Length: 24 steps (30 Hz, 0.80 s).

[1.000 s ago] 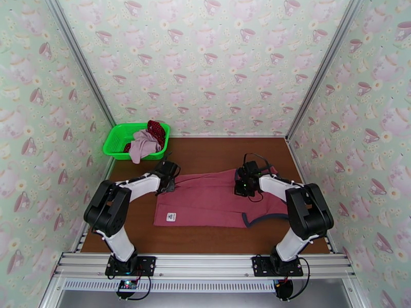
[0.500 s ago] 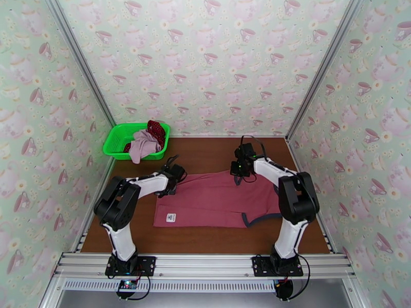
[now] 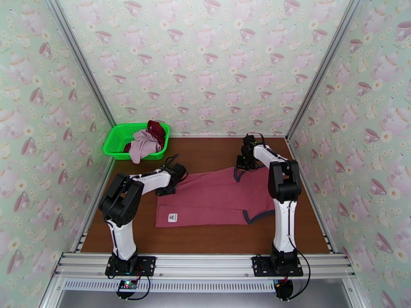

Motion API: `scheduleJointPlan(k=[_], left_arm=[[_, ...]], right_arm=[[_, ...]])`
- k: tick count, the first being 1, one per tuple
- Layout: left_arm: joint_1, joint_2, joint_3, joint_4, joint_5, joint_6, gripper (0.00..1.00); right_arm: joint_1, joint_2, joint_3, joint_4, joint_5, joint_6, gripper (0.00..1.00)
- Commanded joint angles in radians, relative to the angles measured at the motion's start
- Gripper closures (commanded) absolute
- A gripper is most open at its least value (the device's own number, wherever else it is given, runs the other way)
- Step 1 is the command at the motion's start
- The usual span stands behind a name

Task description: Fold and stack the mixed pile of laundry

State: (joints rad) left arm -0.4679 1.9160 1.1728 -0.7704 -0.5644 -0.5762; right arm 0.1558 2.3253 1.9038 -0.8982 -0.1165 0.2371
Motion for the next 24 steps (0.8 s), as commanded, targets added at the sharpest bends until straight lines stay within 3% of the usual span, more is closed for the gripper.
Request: scheduleJointPlan(k=[1, 4, 9, 13, 15, 18, 24], left_arm=[[0.008, 0.019, 0.036, -0.012, 0.069, 0.006, 0.61], [0.025, 0.035, 0.088, -0.035, 0.059, 0.029, 0.5], [0.049, 0.039, 0.151, -0.054, 0.038, 0.063, 0.5], [0.08, 0.022, 0.184, -0.075, 0.014, 0.092, 0.5], [0.092, -0.01, 0.184, -0.074, 0.008, 0.106, 0.5], [0.12, -0.079, 0.157, -0.034, 0.065, 0.142, 0.5], [0.2, -0.095, 0.123, 0.053, 0.399, 0.196, 0.42]], right_arm=[[0.002, 0.118, 0.138, -0.128, 0.038, -0.04, 0.92], [0.001, 0.209, 0.312, -0.206, 0.034, -0.052, 0.92], [-0.008, 0.377, 0.663, -0.334, 0.02, -0.09, 0.93], [-0.025, 0.368, 0.713, -0.286, 0.004, -0.124, 0.92], [-0.023, 0.293, 0.642, -0.258, 0.009, -0.152, 0.9], [0.007, 0.055, 0.35, -0.088, 0.028, -0.192, 0.81], [0.17, -0.415, -0.187, 0.111, 0.109, -0.2, 0.62]])
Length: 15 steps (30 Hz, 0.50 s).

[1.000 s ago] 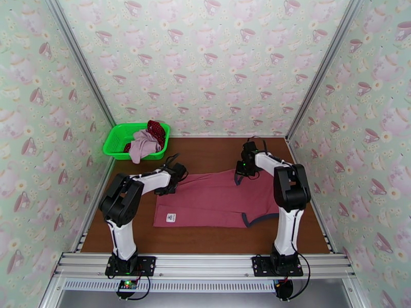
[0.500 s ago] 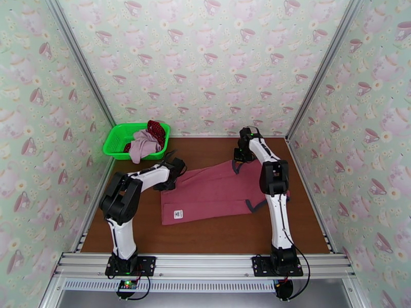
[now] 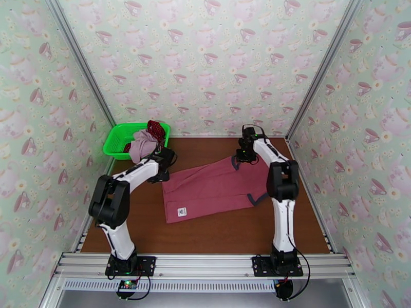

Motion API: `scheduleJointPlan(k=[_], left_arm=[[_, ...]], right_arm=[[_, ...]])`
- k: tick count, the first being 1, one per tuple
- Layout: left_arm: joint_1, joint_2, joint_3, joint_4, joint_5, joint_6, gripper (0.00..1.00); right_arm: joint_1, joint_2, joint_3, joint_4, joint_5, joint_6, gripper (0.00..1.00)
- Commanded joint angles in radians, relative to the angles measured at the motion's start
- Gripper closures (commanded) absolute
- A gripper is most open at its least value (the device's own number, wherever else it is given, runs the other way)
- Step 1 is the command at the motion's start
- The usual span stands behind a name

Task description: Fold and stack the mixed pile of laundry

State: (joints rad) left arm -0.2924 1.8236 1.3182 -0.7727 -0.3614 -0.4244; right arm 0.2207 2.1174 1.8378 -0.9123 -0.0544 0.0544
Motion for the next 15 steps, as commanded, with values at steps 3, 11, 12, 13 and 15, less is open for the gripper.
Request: scheduleJointPlan(k=[3, 11, 12, 13, 15], left_arm=[[0.046, 0.03, -0.041, 0.106, 0.312, 0.035, 0.38], [0.056, 0.127, -0.066, 0.191, 0.379, 0.004, 0.36], [0.057, 0.136, -0.066, 0.2, 0.384, 0.0, 0.37], [0.057, 0.148, -0.069, 0.212, 0.387, -0.006, 0.38], [0.055, 0.164, -0.076, 0.23, 0.4, -0.014, 0.43]], right_arm=[[0.272, -0.359, -0.313, 0.166, 0.089, 0.023, 0.52], [0.804, -0.307, -0.36, 0.186, 0.269, 0.214, 0.47], [0.848, -0.271, -0.333, 0.184, 0.278, 0.231, 0.46], [0.892, -0.218, -0.297, 0.183, 0.281, 0.243, 0.46], [0.955, -0.12, -0.219, 0.177, 0.301, 0.256, 0.44]])
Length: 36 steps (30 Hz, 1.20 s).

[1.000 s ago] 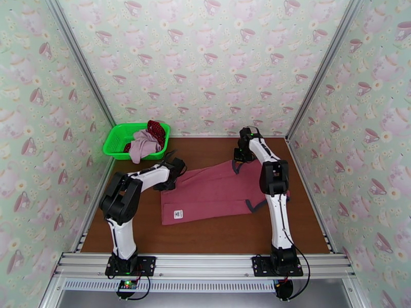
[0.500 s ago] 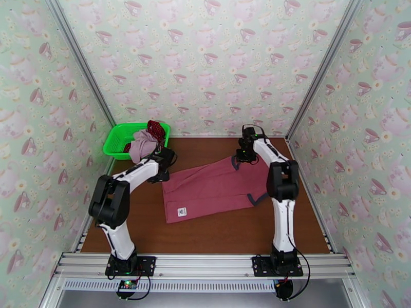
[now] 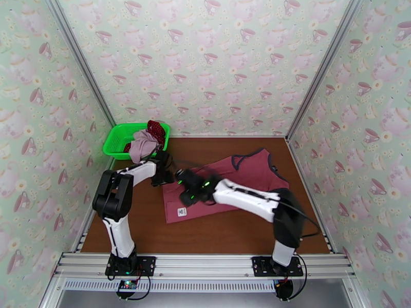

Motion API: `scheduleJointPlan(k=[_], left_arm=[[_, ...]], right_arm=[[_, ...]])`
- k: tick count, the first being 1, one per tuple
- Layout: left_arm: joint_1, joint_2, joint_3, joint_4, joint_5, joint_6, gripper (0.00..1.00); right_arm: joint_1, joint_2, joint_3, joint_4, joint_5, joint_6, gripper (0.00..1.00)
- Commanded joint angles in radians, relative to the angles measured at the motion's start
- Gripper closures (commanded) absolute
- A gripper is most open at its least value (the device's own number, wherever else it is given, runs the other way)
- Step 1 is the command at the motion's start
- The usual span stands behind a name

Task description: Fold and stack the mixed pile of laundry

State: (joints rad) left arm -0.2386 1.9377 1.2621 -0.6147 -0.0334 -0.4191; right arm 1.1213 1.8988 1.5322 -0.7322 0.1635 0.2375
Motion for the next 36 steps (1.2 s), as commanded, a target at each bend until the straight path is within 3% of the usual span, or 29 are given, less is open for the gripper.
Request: scheduleJointPlan(k=[1, 5, 10, 15, 20, 24, 27, 31, 36], left_arm=[[0.002, 0.056, -0.024, 0.084, 0.08, -0.023, 0.47], [0.002, 0.064, -0.049, 0.11, 0.098, -0.026, 0.65], [0.003, 0.061, -0.082, 0.137, 0.107, -0.02, 0.78], [0.001, 0.06, -0.109, 0.155, 0.114, -0.014, 0.9], [0.001, 0.062, -0.122, 0.164, 0.115, -0.012, 1.0], [0.002, 0.067, -0.126, 0.171, 0.112, -0.012, 1.0], [0.002, 0.076, -0.134, 0.176, 0.117, -0.014, 1.0], [0.008, 0.059, -0.17, 0.197, 0.129, -0.035, 1.0], [0.033, -0.045, -0.257, 0.232, 0.166, -0.077, 1.0]], right_arm=[[0.079, 0.153, 0.137, -0.018, 0.09, 0.074, 0.43], [0.14, 0.335, 0.34, -0.113, 0.122, 0.085, 0.41], [0.167, 0.464, 0.486, -0.246, 0.19, 0.139, 0.41], [0.186, 0.499, 0.498, -0.309, 0.216, 0.187, 0.41], [0.189, 0.499, 0.435, -0.263, 0.155, 0.207, 0.44], [0.188, 0.532, 0.449, -0.236, 0.094, 0.201, 0.56], [0.188, 0.559, 0.467, -0.228, 0.043, 0.2, 0.77], [0.189, 0.576, 0.473, -0.19, -0.052, 0.192, 0.98], [0.189, 0.546, 0.458, -0.043, -0.241, 0.164, 1.0]])
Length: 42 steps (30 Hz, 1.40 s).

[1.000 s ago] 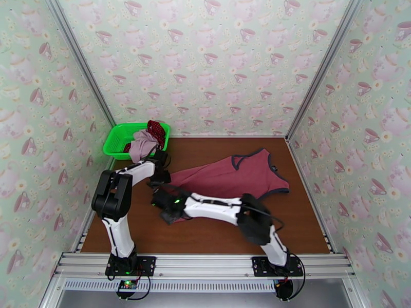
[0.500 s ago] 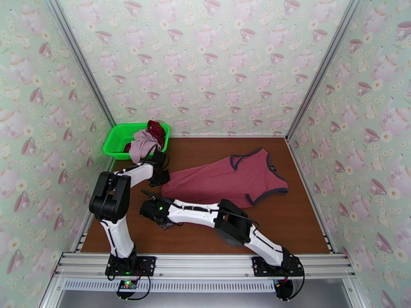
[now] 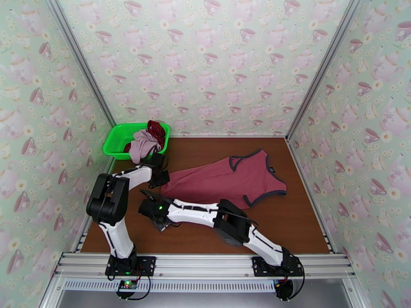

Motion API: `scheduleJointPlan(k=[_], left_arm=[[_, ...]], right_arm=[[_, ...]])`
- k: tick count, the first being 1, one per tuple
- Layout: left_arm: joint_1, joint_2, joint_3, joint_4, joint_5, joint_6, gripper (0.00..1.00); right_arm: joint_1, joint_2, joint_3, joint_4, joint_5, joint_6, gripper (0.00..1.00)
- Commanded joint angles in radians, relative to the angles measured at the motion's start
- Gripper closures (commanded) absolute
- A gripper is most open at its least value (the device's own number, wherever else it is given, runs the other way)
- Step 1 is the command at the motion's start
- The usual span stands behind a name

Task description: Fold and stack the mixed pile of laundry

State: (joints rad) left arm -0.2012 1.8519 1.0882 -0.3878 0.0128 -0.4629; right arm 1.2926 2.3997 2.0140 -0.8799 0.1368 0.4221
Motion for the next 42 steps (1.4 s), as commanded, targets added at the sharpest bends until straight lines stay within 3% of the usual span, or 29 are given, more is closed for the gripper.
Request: scheduleJointPlan(k=[1, 8, 13, 19, 25, 31, 37, 42], left_arm=[[0.0, 0.017, -0.082, -0.004, 0.122, -0.035, 1.0], [0.048, -0.198, -0.157, -0.134, 0.07, -0.064, 1.0], [0.033, -0.285, -0.098, -0.227, 0.08, -0.048, 1.0], [-0.105, -0.282, 0.113, -0.369, 0.066, -0.014, 1.0], [-0.263, -0.128, 0.365, -0.464, 0.028, -0.005, 1.0], [-0.38, 0.141, 0.673, -0.572, -0.032, 0.004, 1.0], [-0.431, 0.366, 0.953, -0.68, -0.113, -0.011, 1.0], [-0.448, 0.505, 1.123, -0.738, -0.135, -0.007, 1.0]], right_arm=[[0.016, 0.036, -0.02, 0.128, -0.242, -0.022, 1.0], [0.008, -0.076, -0.044, 0.268, -0.348, -0.028, 1.0], [-0.022, -0.235, -0.208, 0.335, -0.258, 0.005, 1.0], [-0.076, -0.526, -0.535, 0.397, -0.101, 0.066, 1.0], [-0.124, -0.758, -0.786, 0.343, 0.036, 0.105, 1.0], [-0.177, -0.899, -0.98, 0.319, 0.12, 0.162, 1.0], [-0.239, -0.974, -1.099, 0.263, 0.221, 0.19, 1.0], [-0.3, -0.992, -1.171, 0.277, 0.233, 0.182, 1.0]])
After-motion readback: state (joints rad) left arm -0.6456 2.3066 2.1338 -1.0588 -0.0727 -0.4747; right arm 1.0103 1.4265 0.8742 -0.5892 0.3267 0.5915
